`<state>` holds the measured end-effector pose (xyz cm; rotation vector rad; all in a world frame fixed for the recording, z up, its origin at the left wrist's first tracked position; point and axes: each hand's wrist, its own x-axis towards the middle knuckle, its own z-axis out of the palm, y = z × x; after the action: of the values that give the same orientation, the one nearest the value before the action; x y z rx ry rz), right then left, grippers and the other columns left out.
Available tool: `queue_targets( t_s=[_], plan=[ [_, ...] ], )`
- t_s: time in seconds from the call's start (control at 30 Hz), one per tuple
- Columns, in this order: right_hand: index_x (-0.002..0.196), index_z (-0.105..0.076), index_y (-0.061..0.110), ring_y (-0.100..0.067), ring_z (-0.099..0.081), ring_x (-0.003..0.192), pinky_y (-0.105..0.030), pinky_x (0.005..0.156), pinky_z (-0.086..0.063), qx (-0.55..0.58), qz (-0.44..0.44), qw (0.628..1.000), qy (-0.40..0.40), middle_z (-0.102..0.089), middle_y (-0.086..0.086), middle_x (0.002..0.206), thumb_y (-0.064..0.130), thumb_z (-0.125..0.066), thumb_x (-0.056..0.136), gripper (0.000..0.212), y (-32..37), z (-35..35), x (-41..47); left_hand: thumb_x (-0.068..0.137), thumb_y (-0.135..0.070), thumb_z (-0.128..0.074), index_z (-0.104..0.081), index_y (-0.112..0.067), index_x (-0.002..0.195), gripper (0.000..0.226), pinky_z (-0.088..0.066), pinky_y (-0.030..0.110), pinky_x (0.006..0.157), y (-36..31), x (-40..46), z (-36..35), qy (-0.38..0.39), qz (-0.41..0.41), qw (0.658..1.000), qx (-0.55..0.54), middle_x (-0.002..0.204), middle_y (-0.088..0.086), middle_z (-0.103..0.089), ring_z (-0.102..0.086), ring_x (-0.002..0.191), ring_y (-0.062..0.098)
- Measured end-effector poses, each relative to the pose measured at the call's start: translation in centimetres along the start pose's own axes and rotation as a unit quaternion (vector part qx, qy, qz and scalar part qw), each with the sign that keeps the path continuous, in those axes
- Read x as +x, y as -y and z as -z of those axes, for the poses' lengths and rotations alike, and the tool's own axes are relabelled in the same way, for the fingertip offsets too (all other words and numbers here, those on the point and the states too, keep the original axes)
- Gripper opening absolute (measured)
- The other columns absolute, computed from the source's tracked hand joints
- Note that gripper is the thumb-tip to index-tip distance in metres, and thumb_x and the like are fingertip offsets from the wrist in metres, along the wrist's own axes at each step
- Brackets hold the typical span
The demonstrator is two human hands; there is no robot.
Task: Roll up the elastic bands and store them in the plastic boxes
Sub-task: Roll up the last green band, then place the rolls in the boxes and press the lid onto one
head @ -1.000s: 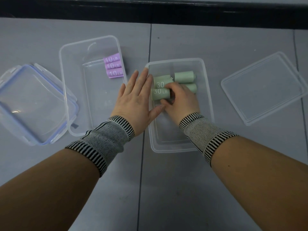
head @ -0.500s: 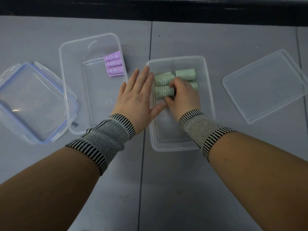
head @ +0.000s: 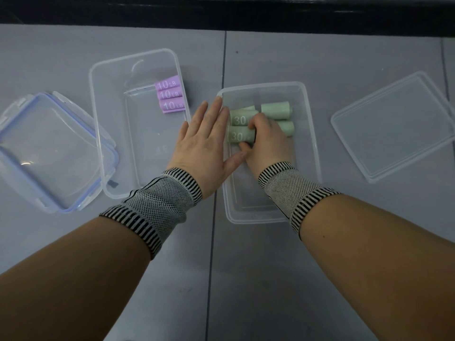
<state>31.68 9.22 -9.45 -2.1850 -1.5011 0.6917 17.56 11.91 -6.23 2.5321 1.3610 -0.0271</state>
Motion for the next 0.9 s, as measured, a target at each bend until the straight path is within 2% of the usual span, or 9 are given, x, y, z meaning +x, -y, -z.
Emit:
queue_targets(
  t_s=[0.17, 0.33, 0.47, 0.63, 0.9],
  plan=[
    [0.107, -0.051, 0.014, -0.016, -0.048, 0.082, -0.024, 0.066, -0.032, 0.001, 0.016, 1.000, 0.005, -0.057, -0.006, 0.103, 0.018, -0.067, 0.080, 0.032, -0.5, 0.2, -0.4, 0.083, -0.068, -0.021, -0.017, -0.009, 0.149, 0.089, -0.019, 0.050, 0.116, 0.1, 0.1, -0.1, -0.009, 0.002, 1.000, -0.008, 0.159, 0.004, -0.008, -0.005, 0.146, 0.024],
    [0.110, -0.052, 0.013, -0.022, -0.058, 0.091, -0.028, 0.071, -0.043, -0.005, 0.024, 1.000, 0.004, -0.060, -0.007, 0.104, 0.018, -0.067, 0.080, 0.034, -0.5, 0.3, -0.4, 0.083, -0.068, -0.021, -0.016, -0.008, 0.149, 0.090, -0.018, 0.049, 0.116, 0.1, 0.1, -0.1, -0.007, 0.002, 1.000, -0.007, 0.159, 0.004, -0.008, -0.005, 0.146, 0.024],
    [0.111, -0.053, 0.013, -0.023, -0.058, 0.092, -0.026, 0.071, -0.041, -0.009, 0.029, 1.000, 0.004, -0.061, -0.007, 0.104, 0.018, -0.067, 0.079, 0.035, -0.5, 0.4, -0.4, 0.082, -0.067, -0.022, -0.018, -0.008, 0.149, 0.089, -0.018, 0.050, 0.116, 0.1, 0.1, -0.1, -0.011, 0.000, 1.000, -0.010, 0.159, 0.005, -0.009, -0.006, 0.146, 0.024],
    [0.113, -0.053, 0.014, -0.024, -0.059, 0.093, -0.032, 0.076, -0.048, -0.010, 0.020, 1.000, -0.003, -0.062, -0.006, 0.106, 0.019, -0.067, 0.080, 0.037, -0.4, 0.6, -0.5, 0.082, -0.068, -0.020, -0.017, -0.008, 0.149, 0.090, -0.018, 0.049, 0.116, 0.1, 0.1, -0.1, -0.008, 0.002, 1.000, -0.007, 0.159, 0.004, -0.008, -0.005, 0.146, 0.024],
    [0.117, -0.051, 0.019, -0.021, -0.059, 0.098, -0.026, 0.073, -0.041, -0.031, 0.015, 0.999, -0.001, -0.061, -0.003, 0.110, 0.024, -0.068, 0.081, 0.041, -0.3, 1.3, -0.9, 0.083, -0.069, -0.020, -0.016, -0.008, 0.150, 0.090, -0.017, 0.049, 0.116, 0.0, 0.0, 0.0, -0.002, 0.004, 1.000, -0.005, 0.159, 0.003, -0.006, -0.003, 0.146, 0.023]
  ],
)
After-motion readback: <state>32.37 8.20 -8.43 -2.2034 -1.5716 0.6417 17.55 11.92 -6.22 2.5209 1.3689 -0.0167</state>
